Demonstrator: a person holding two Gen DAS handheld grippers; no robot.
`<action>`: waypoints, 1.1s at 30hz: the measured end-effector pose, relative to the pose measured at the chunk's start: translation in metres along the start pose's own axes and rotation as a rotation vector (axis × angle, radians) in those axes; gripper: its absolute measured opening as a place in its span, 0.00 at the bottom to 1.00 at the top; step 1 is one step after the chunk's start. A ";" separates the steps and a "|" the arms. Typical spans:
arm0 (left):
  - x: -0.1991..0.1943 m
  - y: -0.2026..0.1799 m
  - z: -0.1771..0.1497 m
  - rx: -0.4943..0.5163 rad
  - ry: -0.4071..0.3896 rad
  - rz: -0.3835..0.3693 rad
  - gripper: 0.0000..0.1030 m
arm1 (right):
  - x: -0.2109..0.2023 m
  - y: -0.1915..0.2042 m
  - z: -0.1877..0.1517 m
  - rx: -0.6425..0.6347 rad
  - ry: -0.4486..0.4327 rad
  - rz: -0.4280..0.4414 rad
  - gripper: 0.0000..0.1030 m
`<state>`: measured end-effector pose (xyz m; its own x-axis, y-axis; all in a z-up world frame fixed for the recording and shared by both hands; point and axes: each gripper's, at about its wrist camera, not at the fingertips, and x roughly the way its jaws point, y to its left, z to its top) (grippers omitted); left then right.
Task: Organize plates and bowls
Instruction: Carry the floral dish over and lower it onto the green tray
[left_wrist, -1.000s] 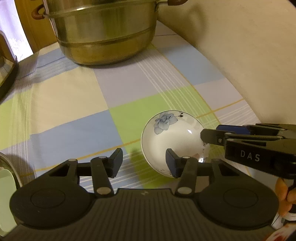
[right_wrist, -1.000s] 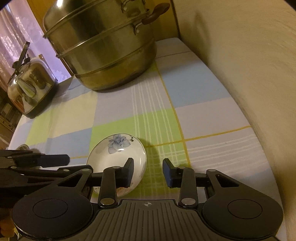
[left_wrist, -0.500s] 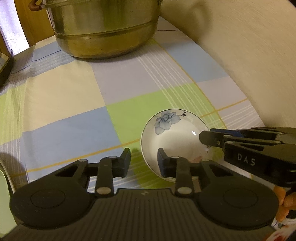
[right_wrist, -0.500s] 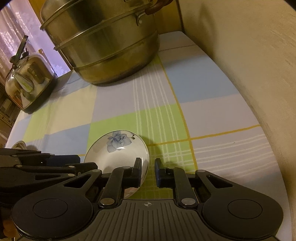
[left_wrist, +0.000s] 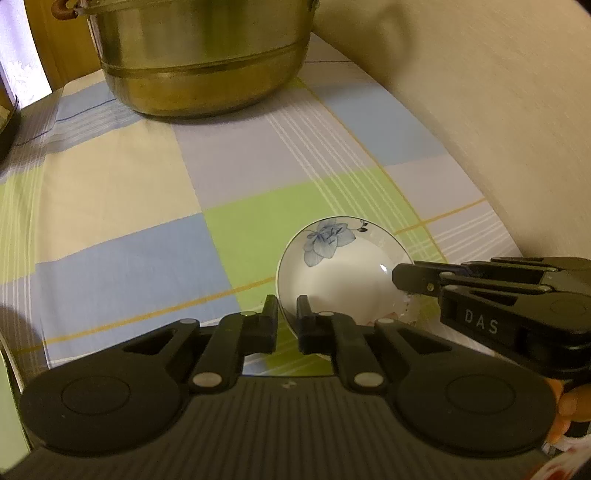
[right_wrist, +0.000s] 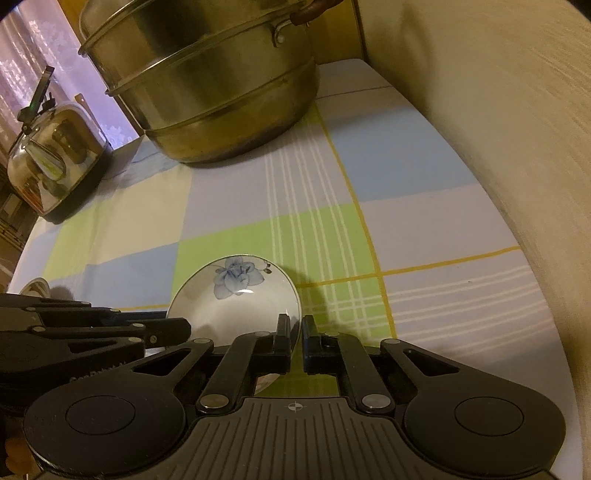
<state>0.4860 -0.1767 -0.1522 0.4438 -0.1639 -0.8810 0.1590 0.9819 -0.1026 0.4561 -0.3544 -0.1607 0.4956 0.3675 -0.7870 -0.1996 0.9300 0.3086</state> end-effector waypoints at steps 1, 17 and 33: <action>0.000 0.000 0.000 0.003 -0.001 0.000 0.09 | 0.000 0.000 0.000 0.000 0.001 0.000 0.06; -0.046 0.021 -0.004 -0.047 -0.079 -0.009 0.08 | -0.026 0.025 0.010 -0.016 -0.029 0.039 0.06; -0.125 0.110 -0.059 -0.205 -0.162 0.065 0.08 | -0.031 0.137 -0.002 -0.153 -0.023 0.150 0.06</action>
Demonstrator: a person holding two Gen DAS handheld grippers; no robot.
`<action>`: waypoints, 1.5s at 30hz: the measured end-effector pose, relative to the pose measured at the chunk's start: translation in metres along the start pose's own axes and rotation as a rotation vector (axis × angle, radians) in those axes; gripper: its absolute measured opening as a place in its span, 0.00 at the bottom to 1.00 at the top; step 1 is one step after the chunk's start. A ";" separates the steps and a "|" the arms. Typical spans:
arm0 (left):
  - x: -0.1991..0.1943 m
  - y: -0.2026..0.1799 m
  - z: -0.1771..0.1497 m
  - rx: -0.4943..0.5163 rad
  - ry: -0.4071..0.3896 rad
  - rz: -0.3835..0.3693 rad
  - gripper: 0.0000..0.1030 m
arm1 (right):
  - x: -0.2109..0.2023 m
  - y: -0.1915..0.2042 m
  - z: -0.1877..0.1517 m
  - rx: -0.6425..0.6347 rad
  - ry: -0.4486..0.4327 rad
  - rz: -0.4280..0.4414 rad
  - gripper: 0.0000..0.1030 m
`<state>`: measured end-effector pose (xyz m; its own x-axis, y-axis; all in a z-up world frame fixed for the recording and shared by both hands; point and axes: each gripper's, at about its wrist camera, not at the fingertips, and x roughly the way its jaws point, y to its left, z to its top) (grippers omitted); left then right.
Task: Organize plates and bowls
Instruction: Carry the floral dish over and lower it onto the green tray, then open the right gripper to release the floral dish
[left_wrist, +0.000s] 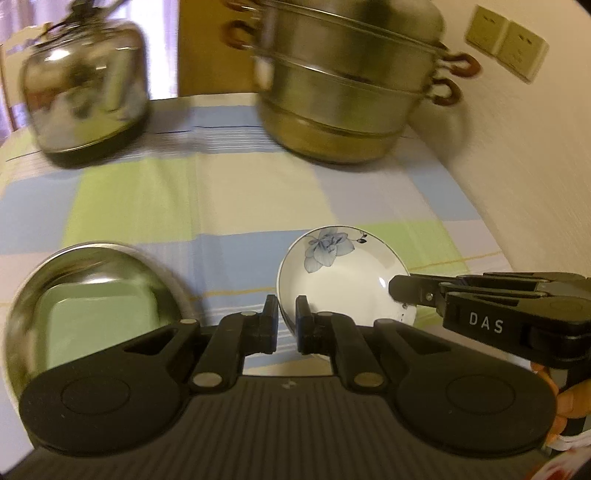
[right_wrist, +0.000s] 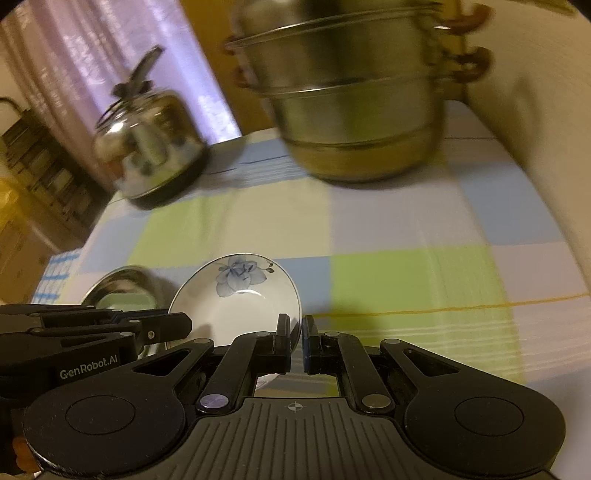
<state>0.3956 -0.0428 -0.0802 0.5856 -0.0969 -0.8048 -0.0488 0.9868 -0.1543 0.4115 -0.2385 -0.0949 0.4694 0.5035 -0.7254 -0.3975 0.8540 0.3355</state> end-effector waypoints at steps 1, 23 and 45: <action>-0.005 0.008 -0.003 -0.009 -0.004 0.008 0.08 | 0.003 0.010 -0.001 -0.008 0.004 0.010 0.06; -0.047 0.159 -0.049 -0.154 0.010 0.131 0.08 | 0.089 0.166 -0.030 -0.134 0.097 0.094 0.06; 0.002 0.197 -0.044 -0.136 0.095 0.092 0.08 | 0.135 0.179 -0.034 -0.110 0.145 0.009 0.06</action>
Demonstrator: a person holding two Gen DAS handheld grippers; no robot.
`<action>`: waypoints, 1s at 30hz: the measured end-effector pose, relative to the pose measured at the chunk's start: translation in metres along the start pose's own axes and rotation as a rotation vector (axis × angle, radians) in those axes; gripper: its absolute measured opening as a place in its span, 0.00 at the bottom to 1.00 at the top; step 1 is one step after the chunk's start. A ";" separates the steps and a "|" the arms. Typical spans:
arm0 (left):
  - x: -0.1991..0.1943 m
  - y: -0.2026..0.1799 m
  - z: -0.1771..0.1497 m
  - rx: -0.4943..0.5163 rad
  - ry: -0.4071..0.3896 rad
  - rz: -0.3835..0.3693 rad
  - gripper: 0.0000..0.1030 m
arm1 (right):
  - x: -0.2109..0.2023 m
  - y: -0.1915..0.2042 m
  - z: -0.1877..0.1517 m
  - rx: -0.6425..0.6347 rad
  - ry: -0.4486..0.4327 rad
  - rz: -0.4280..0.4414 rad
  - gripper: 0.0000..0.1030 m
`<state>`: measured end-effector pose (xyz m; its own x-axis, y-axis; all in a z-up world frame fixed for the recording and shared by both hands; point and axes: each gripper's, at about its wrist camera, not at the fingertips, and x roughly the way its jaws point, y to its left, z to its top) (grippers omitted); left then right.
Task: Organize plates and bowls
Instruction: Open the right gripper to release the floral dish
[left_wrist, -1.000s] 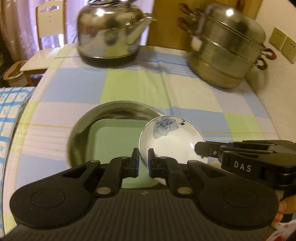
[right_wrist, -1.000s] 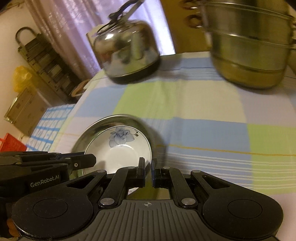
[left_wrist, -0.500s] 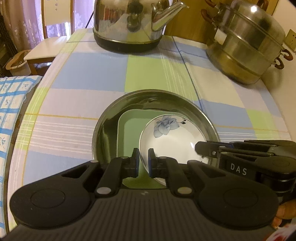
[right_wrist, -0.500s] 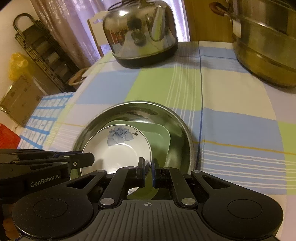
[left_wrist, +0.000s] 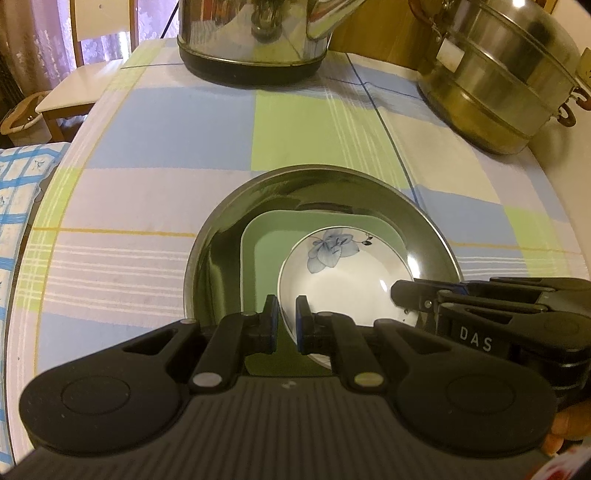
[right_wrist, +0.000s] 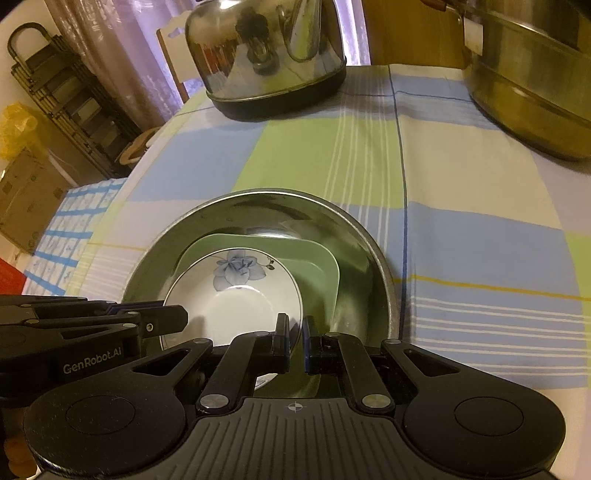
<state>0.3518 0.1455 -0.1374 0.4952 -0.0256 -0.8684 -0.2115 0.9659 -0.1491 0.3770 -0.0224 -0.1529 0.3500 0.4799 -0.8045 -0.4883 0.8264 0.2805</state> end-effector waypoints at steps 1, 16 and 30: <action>0.001 0.001 0.000 0.000 0.001 -0.001 0.08 | 0.001 0.001 0.000 0.001 0.000 -0.003 0.06; -0.011 0.001 0.004 0.027 -0.034 -0.009 0.19 | -0.006 0.004 0.003 0.016 -0.052 -0.008 0.41; -0.110 0.002 -0.019 0.042 -0.149 0.034 0.47 | -0.117 -0.013 -0.011 0.109 -0.205 0.032 0.58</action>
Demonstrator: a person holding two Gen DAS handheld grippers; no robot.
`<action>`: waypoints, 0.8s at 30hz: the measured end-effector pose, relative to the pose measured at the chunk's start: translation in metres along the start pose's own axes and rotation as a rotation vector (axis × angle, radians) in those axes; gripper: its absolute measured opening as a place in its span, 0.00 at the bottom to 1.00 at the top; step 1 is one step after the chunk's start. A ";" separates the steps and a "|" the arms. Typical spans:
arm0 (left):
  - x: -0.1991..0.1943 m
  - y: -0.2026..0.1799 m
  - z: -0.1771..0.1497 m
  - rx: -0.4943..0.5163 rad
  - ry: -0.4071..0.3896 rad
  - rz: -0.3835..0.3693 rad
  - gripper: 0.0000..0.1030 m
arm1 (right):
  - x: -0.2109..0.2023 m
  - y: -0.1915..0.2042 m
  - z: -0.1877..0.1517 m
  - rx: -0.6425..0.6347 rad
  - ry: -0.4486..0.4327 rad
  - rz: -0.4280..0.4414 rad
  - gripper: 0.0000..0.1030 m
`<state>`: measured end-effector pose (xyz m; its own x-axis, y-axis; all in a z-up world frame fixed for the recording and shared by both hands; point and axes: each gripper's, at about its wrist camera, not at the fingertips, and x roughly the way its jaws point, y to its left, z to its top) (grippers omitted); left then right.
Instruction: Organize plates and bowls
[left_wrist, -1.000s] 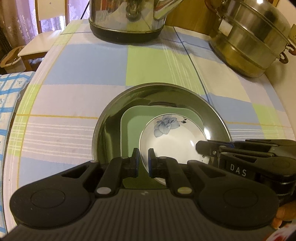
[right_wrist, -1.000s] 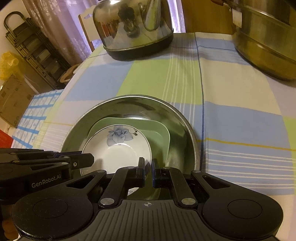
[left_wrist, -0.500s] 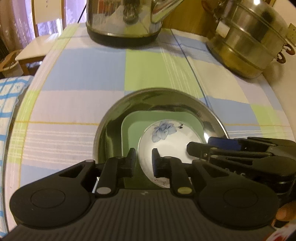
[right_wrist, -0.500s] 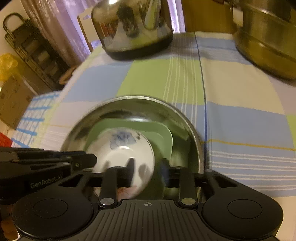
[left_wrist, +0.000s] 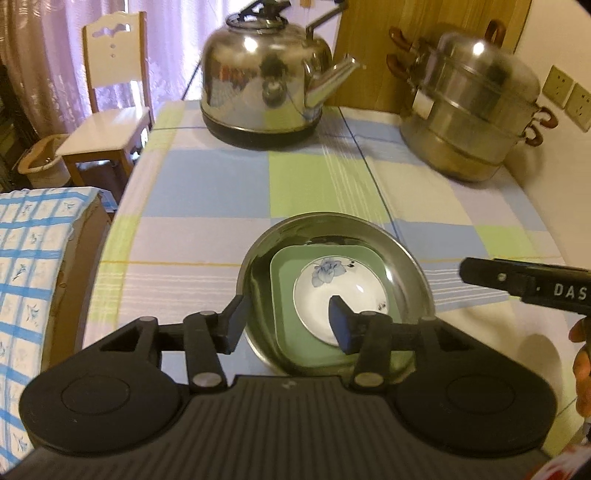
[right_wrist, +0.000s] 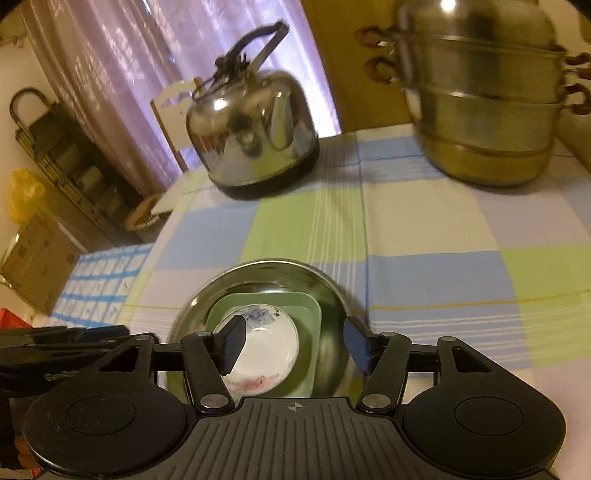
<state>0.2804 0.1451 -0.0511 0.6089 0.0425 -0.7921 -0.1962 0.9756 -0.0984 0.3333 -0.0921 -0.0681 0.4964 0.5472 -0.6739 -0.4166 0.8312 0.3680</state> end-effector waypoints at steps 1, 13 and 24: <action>-0.007 -0.001 -0.003 -0.003 -0.007 0.000 0.50 | -0.008 -0.002 -0.001 0.003 -0.004 0.005 0.59; -0.072 -0.055 -0.065 -0.036 -0.002 -0.023 0.58 | -0.088 -0.023 -0.055 -0.040 0.046 0.049 0.61; -0.113 -0.121 -0.115 -0.054 -0.018 -0.017 0.61 | -0.144 -0.047 -0.100 -0.070 0.080 0.061 0.61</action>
<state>0.1467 -0.0023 -0.0190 0.6264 0.0300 -0.7790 -0.2263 0.9632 -0.1449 0.2057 -0.2200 -0.0522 0.4077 0.5846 -0.7015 -0.4974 0.7864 0.3663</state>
